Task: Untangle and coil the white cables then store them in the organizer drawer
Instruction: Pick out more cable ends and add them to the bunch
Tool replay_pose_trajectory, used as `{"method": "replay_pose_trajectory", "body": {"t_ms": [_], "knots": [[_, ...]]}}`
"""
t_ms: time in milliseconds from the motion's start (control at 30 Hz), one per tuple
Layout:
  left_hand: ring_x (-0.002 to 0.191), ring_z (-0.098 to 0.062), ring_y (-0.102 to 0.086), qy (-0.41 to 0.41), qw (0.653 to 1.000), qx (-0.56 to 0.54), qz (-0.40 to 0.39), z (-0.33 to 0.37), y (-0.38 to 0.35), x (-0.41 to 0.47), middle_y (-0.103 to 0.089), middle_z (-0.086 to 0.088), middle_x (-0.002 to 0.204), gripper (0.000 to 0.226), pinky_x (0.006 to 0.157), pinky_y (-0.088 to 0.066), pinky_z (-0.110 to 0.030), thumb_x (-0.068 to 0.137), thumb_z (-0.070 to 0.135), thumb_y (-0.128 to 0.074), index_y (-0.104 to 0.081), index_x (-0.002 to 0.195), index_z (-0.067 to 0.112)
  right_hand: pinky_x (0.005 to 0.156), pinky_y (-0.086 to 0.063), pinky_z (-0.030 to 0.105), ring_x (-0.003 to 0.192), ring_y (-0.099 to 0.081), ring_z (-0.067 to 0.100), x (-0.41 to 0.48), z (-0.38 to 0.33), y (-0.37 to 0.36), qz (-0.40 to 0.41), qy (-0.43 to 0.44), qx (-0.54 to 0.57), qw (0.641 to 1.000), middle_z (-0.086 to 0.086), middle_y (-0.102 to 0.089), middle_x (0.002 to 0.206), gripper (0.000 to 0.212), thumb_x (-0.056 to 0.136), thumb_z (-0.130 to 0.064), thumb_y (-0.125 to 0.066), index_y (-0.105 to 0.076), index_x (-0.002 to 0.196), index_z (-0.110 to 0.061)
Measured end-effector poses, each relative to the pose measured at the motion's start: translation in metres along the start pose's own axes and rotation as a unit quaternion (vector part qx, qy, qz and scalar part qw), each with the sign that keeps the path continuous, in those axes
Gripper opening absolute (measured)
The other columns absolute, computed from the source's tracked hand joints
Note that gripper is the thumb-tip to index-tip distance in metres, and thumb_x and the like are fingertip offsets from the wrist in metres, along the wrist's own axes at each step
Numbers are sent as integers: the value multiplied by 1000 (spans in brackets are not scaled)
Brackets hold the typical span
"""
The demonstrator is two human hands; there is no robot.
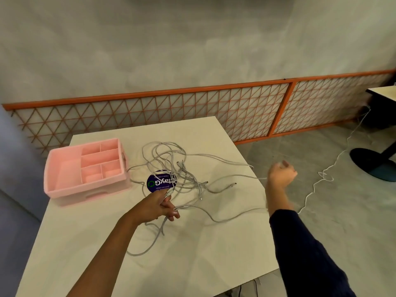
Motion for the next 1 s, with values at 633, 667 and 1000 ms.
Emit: {"method": "replay_pose_trajectory", "body": {"t_ms": [633, 667, 1000], "knots": [[85, -30, -70, -7, 992, -10, -124, 5, -1, -8, -75, -11, 92, 46, 67, -41, -35, 84, 4, -70, -26, 77, 14, 99, -37, 35, 102, -55, 14, -33, 61, -57, -200, -234, 227, 924, -1, -60, 116, 44, 100, -47, -33, -58, 114, -13], [84, -28, -70, -5, 993, -6, -121, 5, -1, -8, -75, -11, 91, 44, 64, -40, -32, 84, 4, -70, -27, 78, 14, 89, -42, 30, 88, -58, 13, -26, 52, -56, -166, -219, 250, 928, -1, -63, 101, 37, 103, -38, -28, -57, 98, -15], [79, -28, -71, -33, 994, -40, -96, 20, -18, 7, -74, -15, 89, 41, 80, -53, -42, 80, 4, -73, -33, 86, 9, 56, -48, 18, 65, -56, 8, 13, 16, -14, 33, -49, 342, 938, -1, -54, 87, 30, 98, 3, -26, -45, 114, -15]]}}
Point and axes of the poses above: each hand's wrist, its own x-axis towards the middle knuckle, its own y-axis out of the back of the hand, z = x × y, the point moved 3 cm from there along x, towards the middle knuckle
